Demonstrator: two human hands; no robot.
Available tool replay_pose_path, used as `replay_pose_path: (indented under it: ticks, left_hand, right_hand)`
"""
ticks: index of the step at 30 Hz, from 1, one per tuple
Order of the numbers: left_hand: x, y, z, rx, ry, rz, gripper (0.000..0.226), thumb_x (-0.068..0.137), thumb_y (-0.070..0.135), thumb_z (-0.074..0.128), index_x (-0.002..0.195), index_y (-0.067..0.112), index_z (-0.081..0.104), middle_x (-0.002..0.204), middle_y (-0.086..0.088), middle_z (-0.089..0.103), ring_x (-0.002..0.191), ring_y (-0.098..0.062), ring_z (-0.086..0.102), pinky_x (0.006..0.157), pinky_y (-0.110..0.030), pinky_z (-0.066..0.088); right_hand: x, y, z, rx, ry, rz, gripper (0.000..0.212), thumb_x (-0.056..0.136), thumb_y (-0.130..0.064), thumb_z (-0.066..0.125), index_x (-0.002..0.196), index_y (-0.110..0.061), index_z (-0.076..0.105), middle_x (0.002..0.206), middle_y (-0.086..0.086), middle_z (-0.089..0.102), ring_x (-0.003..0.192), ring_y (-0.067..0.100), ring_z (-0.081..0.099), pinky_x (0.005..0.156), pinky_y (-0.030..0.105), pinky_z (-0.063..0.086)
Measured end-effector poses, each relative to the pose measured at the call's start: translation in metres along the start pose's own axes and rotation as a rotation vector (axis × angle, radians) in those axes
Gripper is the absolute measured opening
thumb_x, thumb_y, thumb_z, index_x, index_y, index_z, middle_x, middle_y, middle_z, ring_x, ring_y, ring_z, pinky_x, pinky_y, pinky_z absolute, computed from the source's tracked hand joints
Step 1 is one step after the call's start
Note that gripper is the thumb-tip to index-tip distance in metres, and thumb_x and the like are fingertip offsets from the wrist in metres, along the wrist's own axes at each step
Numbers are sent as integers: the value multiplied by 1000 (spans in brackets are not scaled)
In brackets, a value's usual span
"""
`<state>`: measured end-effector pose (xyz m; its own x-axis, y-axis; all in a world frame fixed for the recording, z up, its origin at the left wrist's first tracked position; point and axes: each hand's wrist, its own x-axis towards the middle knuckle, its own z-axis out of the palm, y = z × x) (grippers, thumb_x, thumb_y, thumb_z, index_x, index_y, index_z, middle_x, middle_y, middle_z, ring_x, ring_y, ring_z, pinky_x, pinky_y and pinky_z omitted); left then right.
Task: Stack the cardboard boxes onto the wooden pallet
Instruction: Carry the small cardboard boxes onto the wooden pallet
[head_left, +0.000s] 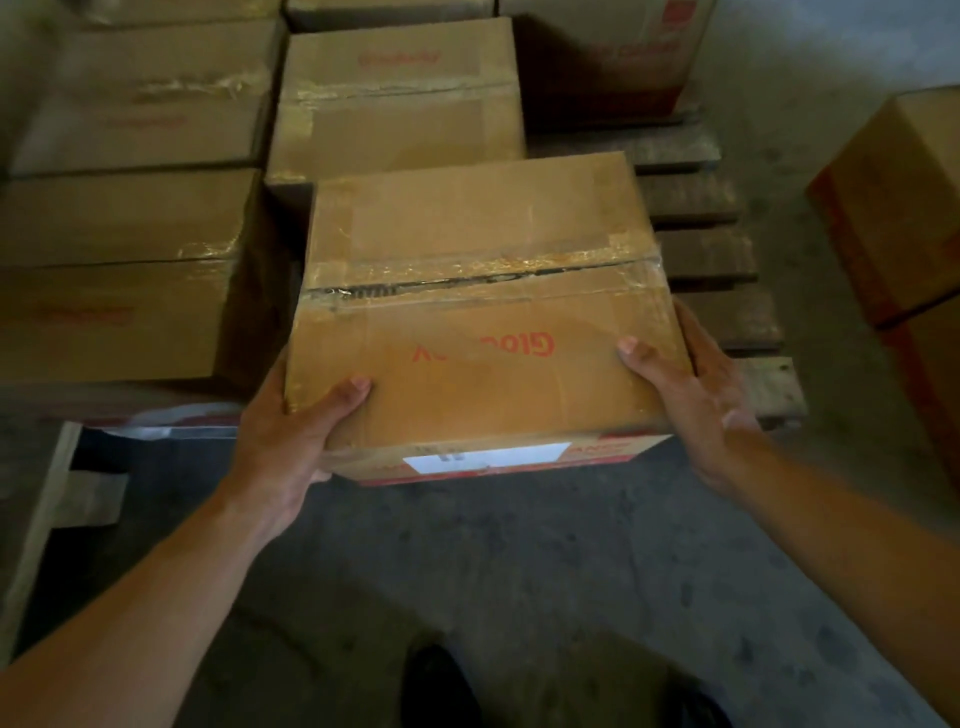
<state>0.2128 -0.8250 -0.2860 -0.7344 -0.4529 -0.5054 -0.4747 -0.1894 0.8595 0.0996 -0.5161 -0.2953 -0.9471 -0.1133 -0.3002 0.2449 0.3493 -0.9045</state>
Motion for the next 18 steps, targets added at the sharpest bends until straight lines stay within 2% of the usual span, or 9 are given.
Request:
replay_pose_path:
  ticks: [3, 5, 7, 9, 12, 14, 16, 18]
  left_hand:
    - [18, -1, -25, -11, -4, -12, 58, 74, 33, 78, 126, 49, 56, 115, 13, 69, 109, -18, 64, 73, -50, 54]
    - [30, -1, -39, -19, 17, -9, 57, 73, 34, 79, 124, 49, 57, 109, 16, 70, 104, -14, 66, 69, -43, 53]
    - [42, -3, -50, -25, 63, -6, 63, 68, 37, 82, 126, 45, 57, 109, 15, 70, 102, -12, 66, 71, -42, 54]
    - [52, -9, -57, -20, 145, -4, 75, 62, 42, 85, 131, 38, 54, 114, 12, 67, 104, -12, 65, 80, -45, 55]
    - [64, -27, -59, -91, 360, -68, 99, 51, 43, 91, 134, 26, 40, 122, 3, 58, 106, -15, 61, 90, -48, 54]
    - [72, -37, -59, -201, 469, -128, 112, 41, 42, 94, 133, 22, 34, 127, -3, 56, 110, -19, 61, 94, -49, 53]
    - [84, -42, -59, -297, 521, -129, 113, 41, 36, 97, 131, 22, 30, 127, -3, 57, 110, -17, 61, 96, -48, 53]
    - [100, -42, -62, -336, 568, -101, 111, 44, 30, 99, 130, 22, 29, 123, -1, 59, 107, -13, 63, 96, -44, 54]
  right_hand:
    - [6, 0, 33, 2, 13, 11, 34, 78, -69, 63, 107, -74, 47, 96, -47, 59, 86, -25, 56, 74, 19, 42]
    - [11, 2, 53, 20, 23, 21, 37, 76, -69, 65, 109, -73, 49, 102, -39, 63, 93, -15, 61, 79, 24, 47]
    - [16, 5, 72, 40, 24, 37, 39, 78, -66, 68, 112, -70, 51, 109, -30, 66, 99, -6, 63, 84, 29, 50]
    - [22, 6, 90, 33, 34, 53, 39, 80, -63, 69, 114, -69, 51, 108, -31, 67, 98, -6, 65, 83, 28, 51]
    - [25, 10, 111, 15, 70, 66, 37, 80, -64, 68, 109, -74, 47, 98, -41, 63, 88, -18, 60, 75, 19, 46]
    - [26, 11, 121, 0, 102, 68, 43, 76, -67, 66, 115, -71, 46, 97, -39, 62, 87, -14, 60, 70, 17, 42]
    - [29, 12, 129, -11, 118, 55, 57, 73, -69, 63, 126, -66, 42, 103, -33, 58, 92, -9, 56, 71, 18, 41]
    - [36, 12, 137, -6, 115, 49, 64, 75, -67, 64, 134, -60, 41, 108, -31, 54, 98, -5, 54, 77, 22, 44]
